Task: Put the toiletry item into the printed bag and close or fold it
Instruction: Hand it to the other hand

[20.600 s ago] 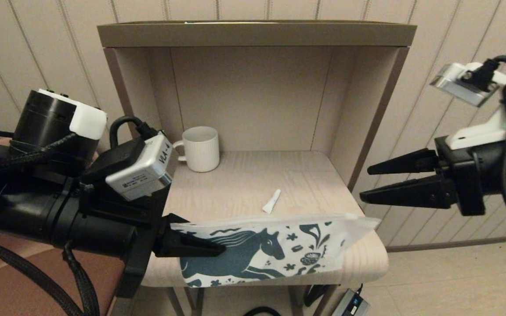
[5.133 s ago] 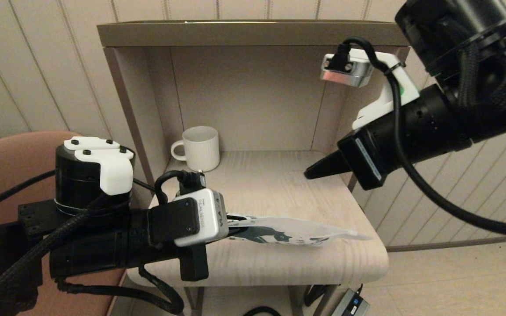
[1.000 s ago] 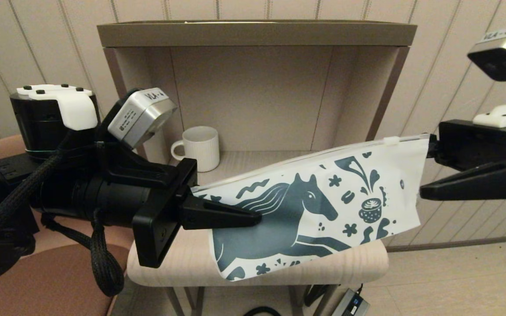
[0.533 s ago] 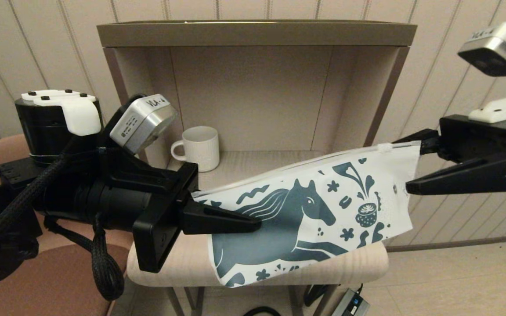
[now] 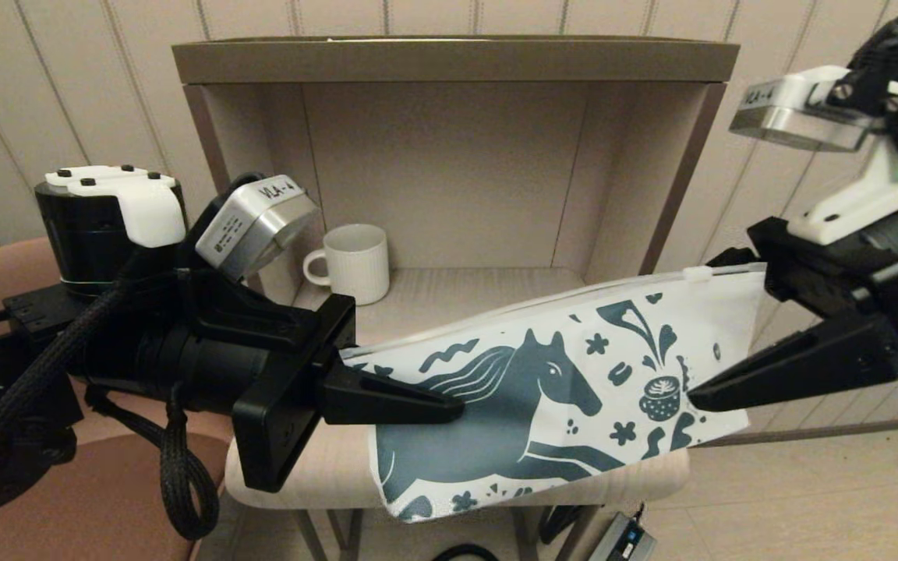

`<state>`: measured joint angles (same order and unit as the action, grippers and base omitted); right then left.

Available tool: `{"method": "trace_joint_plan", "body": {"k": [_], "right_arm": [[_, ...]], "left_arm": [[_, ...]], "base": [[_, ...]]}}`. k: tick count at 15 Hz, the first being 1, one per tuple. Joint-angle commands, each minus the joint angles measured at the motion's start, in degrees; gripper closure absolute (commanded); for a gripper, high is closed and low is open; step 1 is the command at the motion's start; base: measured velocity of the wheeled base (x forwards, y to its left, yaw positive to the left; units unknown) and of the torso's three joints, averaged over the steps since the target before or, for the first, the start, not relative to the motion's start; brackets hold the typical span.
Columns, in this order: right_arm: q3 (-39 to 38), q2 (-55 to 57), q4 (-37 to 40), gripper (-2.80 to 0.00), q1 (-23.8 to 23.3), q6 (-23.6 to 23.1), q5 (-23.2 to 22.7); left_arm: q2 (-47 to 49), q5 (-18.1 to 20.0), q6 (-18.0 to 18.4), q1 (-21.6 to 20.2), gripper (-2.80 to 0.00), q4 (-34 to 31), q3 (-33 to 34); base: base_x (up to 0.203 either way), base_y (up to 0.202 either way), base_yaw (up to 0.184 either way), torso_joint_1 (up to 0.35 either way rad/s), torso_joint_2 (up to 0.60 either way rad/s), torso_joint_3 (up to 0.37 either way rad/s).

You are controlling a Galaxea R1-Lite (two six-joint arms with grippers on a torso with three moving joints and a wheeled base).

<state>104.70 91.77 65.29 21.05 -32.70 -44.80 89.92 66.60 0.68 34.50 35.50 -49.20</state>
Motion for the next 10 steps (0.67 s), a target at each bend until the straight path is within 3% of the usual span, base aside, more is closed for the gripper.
{"method": "trace_joint_plan", "body": {"k": [1, 5, 8, 10], "right_arm": [[0.4, 1.5, 0.1, -2.8, 0.1, -0.4, -0.1], [-0.4, 0.1, -0.6, -2.8, -2.9, -1.3, -0.9], [-4.2, -1.6, -5.4, -2.8, -6.9, -1.3, -9.2], [-8.5, -2.6, -9.9, -2.8, -7.4, -1.3, -10.7]], "left_arm": [[0.3, 0.4, 0.0, 0.0, 0.0, 0.2, 0.0], [0.2, 0.4, 0.0, 0.0, 0.0, 0.4, -0.1], [-0.2, 0.4, -0.1, 0.0, 0.0, 0.4, 0.2], [-0.1, 0.4, 0.0, 0.0, 0.0, 0.4, 0.2]], "base": [[0.0, 0.0, 0.0, 0.0, 0.0, 0.0], [0.0, 0.0, 0.0, 0.0, 0.0, 0.0], [0.0, 0.0, 0.0, 0.0, 0.0, 0.0], [0.0, 0.0, 0.0, 0.0, 0.0, 0.0]]}}
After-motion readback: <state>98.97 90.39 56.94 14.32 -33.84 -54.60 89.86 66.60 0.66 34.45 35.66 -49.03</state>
